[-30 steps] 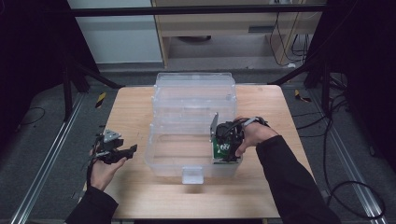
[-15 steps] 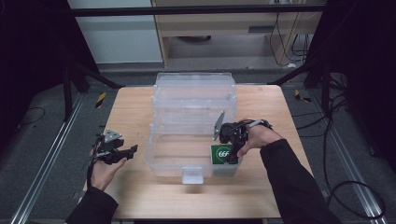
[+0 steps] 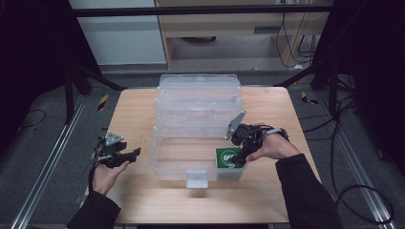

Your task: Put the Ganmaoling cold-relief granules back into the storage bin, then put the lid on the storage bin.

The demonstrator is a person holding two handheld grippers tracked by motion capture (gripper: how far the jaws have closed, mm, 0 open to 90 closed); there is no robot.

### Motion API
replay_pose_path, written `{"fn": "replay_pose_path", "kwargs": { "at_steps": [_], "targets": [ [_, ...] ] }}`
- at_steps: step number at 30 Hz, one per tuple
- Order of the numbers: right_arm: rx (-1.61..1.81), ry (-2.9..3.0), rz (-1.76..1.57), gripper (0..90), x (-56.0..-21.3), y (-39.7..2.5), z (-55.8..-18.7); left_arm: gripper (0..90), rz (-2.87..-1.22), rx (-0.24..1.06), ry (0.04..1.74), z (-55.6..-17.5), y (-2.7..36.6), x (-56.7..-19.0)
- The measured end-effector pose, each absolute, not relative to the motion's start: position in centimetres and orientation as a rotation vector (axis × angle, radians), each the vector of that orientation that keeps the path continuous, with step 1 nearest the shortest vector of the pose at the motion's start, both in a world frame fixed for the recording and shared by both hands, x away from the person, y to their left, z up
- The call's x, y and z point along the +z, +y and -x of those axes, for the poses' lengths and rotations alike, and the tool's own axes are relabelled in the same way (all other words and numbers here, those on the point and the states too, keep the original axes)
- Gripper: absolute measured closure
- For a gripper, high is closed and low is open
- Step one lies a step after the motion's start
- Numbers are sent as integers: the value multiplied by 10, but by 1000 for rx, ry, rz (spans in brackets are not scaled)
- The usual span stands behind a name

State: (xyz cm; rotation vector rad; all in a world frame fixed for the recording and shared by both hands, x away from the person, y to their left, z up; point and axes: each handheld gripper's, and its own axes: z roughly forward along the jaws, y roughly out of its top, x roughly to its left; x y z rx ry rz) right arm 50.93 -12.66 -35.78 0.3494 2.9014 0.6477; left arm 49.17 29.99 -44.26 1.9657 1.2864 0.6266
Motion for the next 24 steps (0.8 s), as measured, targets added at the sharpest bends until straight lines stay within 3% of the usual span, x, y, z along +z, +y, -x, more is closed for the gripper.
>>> {"fn": "replay_pose_path", "kwargs": {
  "at_steps": [24],
  "targets": [
    [699, 2915, -362, 276, -357, -102, -479, 357, -1955, 624, 1281, -491, 302, -439]
  ]
}}
